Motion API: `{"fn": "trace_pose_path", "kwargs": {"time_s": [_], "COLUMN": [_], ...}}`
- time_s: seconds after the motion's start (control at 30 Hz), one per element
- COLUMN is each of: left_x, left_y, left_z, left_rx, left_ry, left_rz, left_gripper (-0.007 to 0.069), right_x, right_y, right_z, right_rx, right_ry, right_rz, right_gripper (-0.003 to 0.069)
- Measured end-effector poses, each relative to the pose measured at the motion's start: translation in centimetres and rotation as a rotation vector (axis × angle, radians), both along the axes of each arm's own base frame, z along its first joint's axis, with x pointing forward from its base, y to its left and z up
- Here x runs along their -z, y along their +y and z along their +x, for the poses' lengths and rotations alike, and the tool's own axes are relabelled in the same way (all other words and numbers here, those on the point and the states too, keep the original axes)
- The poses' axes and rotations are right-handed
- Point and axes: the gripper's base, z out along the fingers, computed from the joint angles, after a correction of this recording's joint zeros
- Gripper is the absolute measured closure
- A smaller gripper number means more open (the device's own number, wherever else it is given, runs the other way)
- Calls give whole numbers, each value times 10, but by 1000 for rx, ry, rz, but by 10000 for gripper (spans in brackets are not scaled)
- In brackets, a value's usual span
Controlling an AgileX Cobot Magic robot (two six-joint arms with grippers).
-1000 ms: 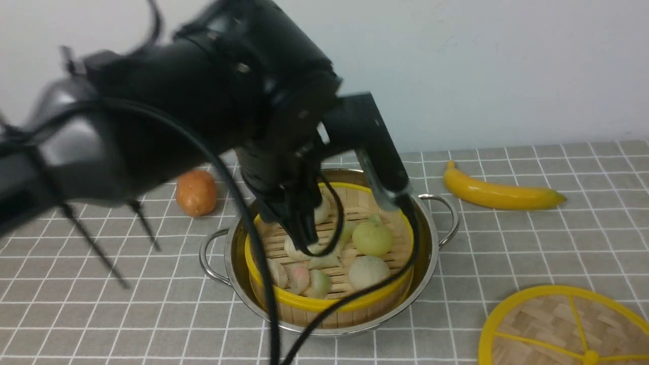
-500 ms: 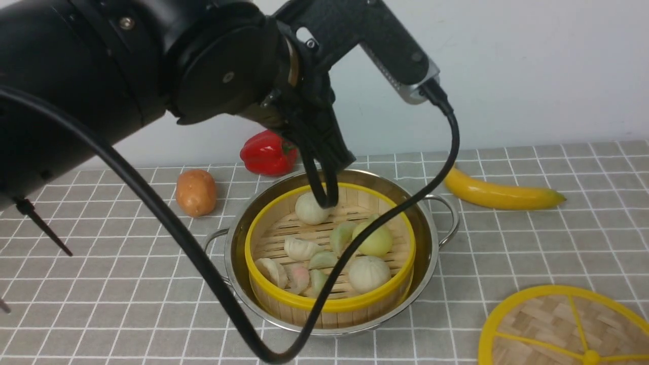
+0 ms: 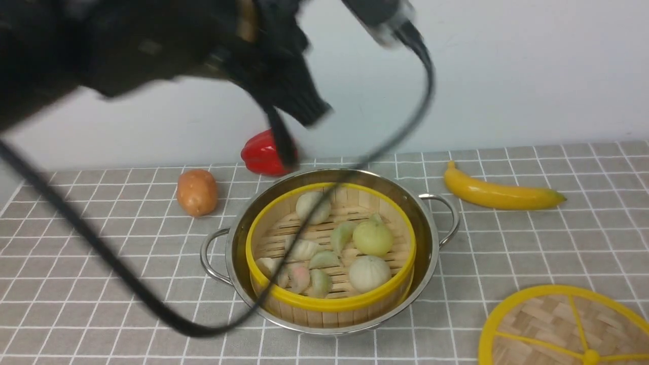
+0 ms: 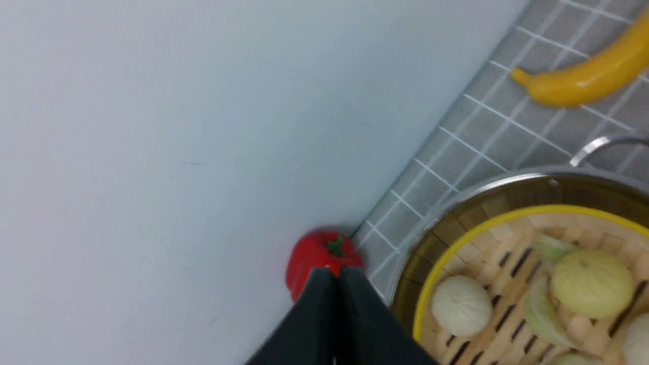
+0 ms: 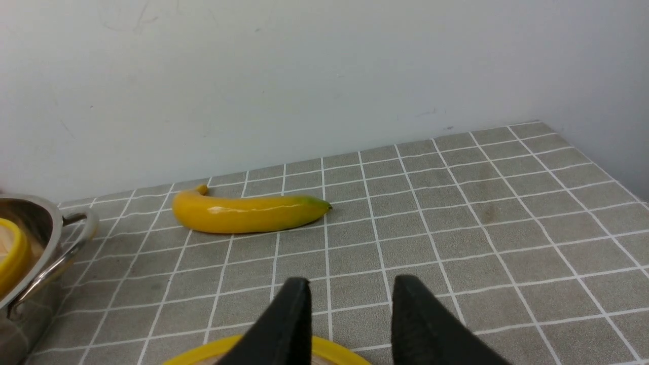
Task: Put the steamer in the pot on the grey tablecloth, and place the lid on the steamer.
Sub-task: 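Move the gripper down to the bamboo steamer lid and grasp its center knob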
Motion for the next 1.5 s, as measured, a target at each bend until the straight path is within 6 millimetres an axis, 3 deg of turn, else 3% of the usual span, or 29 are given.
{"fn": "trace_pose_path", "kwargs": {"time_s": [0.03, 0.13, 0.17, 0.27, 0.37, 0.4, 0.43, 0.47, 0.5, 0.53, 0.57, 0.6, 0.77, 0.97, 1.1, 1.5], "left_x": [0, -20, -22, -6, 27, 59, 59, 95, 95, 109, 141, 144, 204, 241, 253, 258], "left_y": [1, 57, 67, 104, 128, 142, 143, 154, 155, 159, 165, 165, 168, 165, 164, 163], "left_z": [1, -14, -20, -35, -48, -64, -63, -83, -83, -92, -113, -115, -160, -190, -201, -210], "left_rx": [-4, -96, -110, -193, -279, -347, -353, -426, -431, -459, -513, -514, -571, -552, -552, -552], "left_ry": [2, -105, -126, -202, -216, -195, -201, -176, -181, -172, -166, -161, -160, -195, -184, -177], "left_rz": [-11, -202, -243, -374, -457, -516, -524, -562, -567, -572, -587, -586, -587, -558, -551, -531], "left_gripper": [631, 620, 616, 613, 608, 602, 602, 602, 602, 599, 591, 591, 581, 571, 560, 538], "right_x": [0, 0, 0, 0, 0, 0, 0, 0, 0, 0, 0, 0, 0, 0, 0, 0], "right_y": [0, 0, 0, 0, 0, 0, 0, 0, 0, 0, 0, 0, 0, 0, 0, 0], "right_z": [0, 0, 0, 0, 0, 0, 0, 0, 0, 0, 0, 0, 0, 0, 0, 0], "right_rx": [0, 0, 0, 0, 0, 0, 0, 0, 0, 0, 0, 0, 0, 0, 0, 0], "right_ry": [0, 0, 0, 0, 0, 0, 0, 0, 0, 0, 0, 0, 0, 0, 0, 0], "right_rz": [0, 0, 0, 0, 0, 0, 0, 0, 0, 0, 0, 0, 0, 0, 0, 0], "right_gripper": [414, 414, 414, 414, 414, 414, 414, 414, 414, 414, 414, 414, 414, 414, 414, 414]}}
